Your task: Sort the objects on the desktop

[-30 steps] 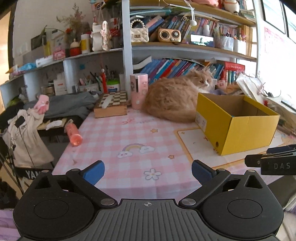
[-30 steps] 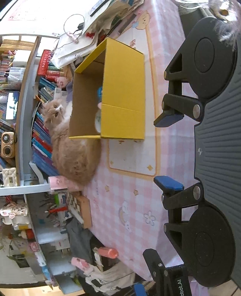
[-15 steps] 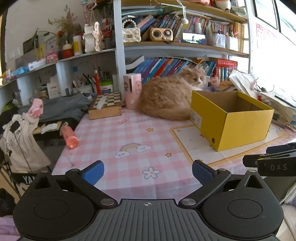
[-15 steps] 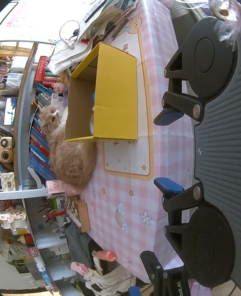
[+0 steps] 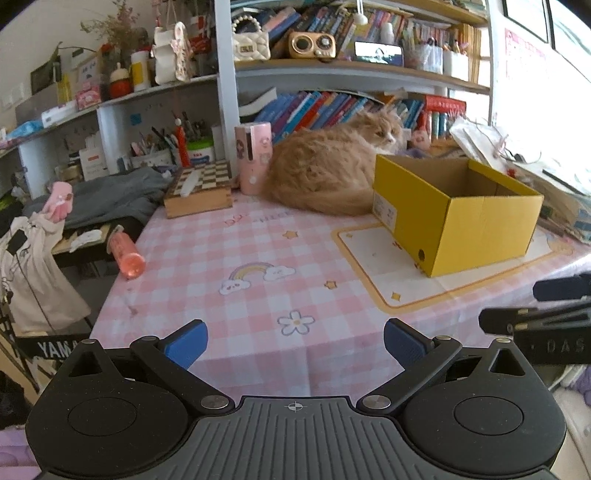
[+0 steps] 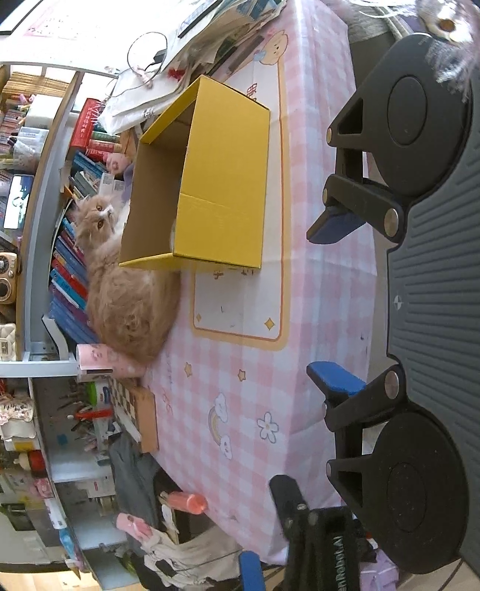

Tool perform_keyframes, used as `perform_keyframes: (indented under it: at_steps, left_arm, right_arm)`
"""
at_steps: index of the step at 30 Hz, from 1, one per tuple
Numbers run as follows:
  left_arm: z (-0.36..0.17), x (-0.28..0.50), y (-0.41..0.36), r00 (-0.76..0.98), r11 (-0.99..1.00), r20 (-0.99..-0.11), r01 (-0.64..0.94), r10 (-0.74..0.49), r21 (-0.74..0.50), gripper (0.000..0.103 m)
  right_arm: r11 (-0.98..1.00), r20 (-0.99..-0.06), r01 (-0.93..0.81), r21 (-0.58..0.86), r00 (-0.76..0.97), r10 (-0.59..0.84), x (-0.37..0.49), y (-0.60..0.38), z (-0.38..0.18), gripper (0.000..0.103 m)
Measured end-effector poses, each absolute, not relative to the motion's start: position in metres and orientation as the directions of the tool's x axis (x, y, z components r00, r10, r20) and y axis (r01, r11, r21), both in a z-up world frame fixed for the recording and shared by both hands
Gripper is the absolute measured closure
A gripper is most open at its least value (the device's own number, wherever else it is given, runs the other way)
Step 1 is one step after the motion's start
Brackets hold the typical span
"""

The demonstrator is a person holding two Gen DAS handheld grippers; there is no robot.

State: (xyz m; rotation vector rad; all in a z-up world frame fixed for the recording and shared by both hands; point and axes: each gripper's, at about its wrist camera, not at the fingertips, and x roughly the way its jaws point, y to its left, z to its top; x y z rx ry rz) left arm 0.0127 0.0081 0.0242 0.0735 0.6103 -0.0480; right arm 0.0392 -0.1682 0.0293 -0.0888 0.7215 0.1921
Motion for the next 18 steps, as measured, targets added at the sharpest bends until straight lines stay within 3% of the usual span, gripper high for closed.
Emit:
perform_keyframes:
  at_steps: [18]
  left_arm:
    - [0.0264,0.003,0.0042,0.82,0.987,-0.568,0.143,-0.075,0.076,0.0]
  right_arm:
    - [0.988,-0.684,-0.15,0.03,0.718,0.129,0.0383,-0.1714,0.0285,0.031]
